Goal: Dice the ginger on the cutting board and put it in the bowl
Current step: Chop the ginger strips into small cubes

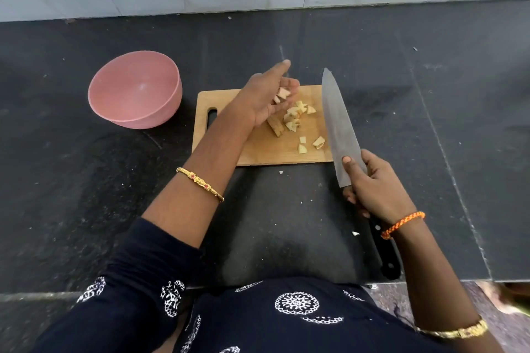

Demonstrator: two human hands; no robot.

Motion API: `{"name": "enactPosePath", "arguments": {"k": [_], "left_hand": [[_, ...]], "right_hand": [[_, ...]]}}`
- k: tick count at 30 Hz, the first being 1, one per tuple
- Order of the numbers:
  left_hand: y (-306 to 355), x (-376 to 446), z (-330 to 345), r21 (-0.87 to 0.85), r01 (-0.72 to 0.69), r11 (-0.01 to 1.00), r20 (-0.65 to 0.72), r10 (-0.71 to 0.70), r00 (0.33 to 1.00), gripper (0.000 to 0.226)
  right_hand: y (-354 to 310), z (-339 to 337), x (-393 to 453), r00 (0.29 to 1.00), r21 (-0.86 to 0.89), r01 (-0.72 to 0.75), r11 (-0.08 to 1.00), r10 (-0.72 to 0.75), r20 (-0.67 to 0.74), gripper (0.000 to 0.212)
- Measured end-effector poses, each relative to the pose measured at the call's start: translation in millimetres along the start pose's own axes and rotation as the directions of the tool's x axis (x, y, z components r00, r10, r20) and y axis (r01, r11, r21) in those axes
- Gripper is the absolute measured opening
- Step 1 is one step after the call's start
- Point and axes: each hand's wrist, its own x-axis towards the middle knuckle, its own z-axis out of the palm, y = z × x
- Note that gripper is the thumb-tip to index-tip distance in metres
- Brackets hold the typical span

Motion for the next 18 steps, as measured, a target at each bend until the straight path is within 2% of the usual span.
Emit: {"name": "enactPosePath", "arguments": {"k": [2,4,6,8,10,13,18], "left_hand": [[0.4,-3.7,5.7,0.164,-0.030,0.986,0.033,0.025,0.999,0.045],[-0.5,-7.5,9.7,0.235,-0.045,0.971,0.096,0.023,0.995,0.049],[-1.3,-10.3,9.5,0.280,-0.079,0.957,0.103,0.052,0.993,0.043],[-1.5,-12.9,4.2,0.347,-0.154,0.925,0.043,0.148,0.988,0.026],[-4.0,-15.2,-6.7,0.414,-0.236,0.879,-0.015,0.266,0.964,0.023],[-15.1,-17.8,-28.9,0.628,-0.290,0.723,-0.027,0.392,0.920,0.035],[-33.9,-19.7,-44.6,0.917,-0.215,0.338,0.084,0.363,0.928,0.049]], "right_hand": [[2.3,2.6,6.3,0.999,-0.048,0.011,0.999,-0.012,-0.037,0.029],[3.3,4.9,11.7,0.998,-0.098,0.011,0.995,-0.017,-0.062,0.030],[4.0,6.3,17.1,0.994,-0.141,0.016,0.990,-0.030,-0.102,0.029],[2.8,6.0,21.8,0.988,-0.186,0.010,0.983,-0.038,-0.151,0.027],[-1.1,4.5,24.3,0.983,-0.266,-0.014,0.964,-0.035,-0.179,0.026],[-8.6,4.6,25.3,0.988,-0.427,-0.052,0.903,-0.014,-0.151,0.016],[-14.0,15.3,14.5,0.991,-0.531,0.012,0.847,-0.080,-0.106,0.012]]}}
